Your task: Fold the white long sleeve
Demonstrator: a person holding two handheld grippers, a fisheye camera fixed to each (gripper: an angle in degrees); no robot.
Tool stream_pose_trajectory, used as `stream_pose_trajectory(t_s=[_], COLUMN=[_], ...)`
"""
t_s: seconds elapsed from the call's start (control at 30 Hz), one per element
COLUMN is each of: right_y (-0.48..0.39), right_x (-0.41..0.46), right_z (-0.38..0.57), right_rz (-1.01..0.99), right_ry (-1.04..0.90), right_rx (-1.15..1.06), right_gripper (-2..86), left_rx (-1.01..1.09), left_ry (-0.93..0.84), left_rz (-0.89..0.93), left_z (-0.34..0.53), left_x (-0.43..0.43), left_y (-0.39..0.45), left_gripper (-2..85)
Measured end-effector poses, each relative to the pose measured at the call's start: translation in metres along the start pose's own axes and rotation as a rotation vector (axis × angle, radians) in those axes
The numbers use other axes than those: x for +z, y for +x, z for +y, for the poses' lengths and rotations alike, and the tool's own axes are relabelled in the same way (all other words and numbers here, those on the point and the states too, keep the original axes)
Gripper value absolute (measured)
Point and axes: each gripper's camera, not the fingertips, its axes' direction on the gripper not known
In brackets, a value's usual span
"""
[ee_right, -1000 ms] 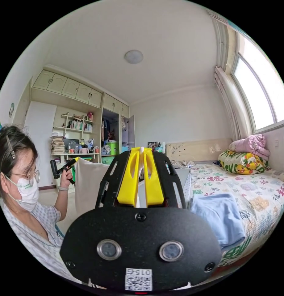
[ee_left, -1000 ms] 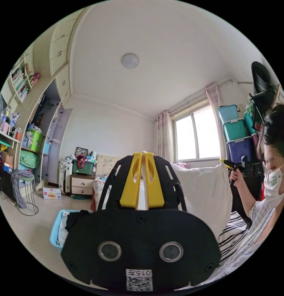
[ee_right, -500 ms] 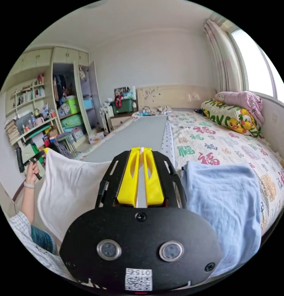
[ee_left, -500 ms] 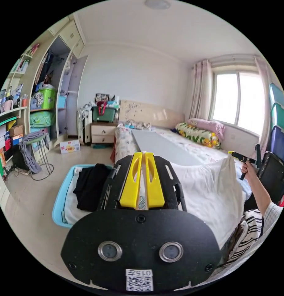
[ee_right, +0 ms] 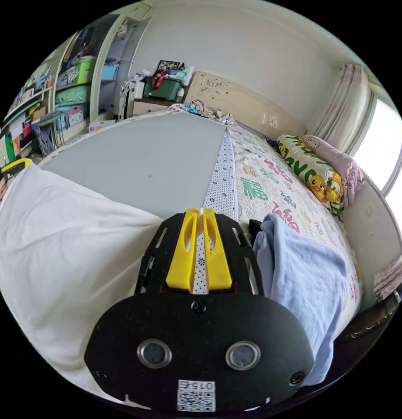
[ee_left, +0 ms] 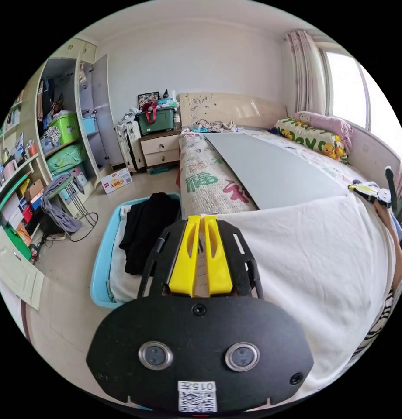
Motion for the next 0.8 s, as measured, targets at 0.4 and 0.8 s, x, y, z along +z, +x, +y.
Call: stream_pose_trajectory(t_s=[0.4, 0.8], right_y=[0.05, -0.034], right_x=[-0.068, -0.21], right_z=[0.035, 0.258], right_rz=[-0.213, -0.458], right_ry=[0.207, 0.521], right_rx=[0.045, -0.445], right_gripper=[7.9, 6.6], left_rx=[0.042, 0.467], left_ry=[0.036, 0.292], left_rz=[0.022, 0.382], left_z=[-0.04, 0.086], left_x=[-0.063, -0.291], left_y=[0.047, 0.212], left_gripper=[5.6, 9.2])
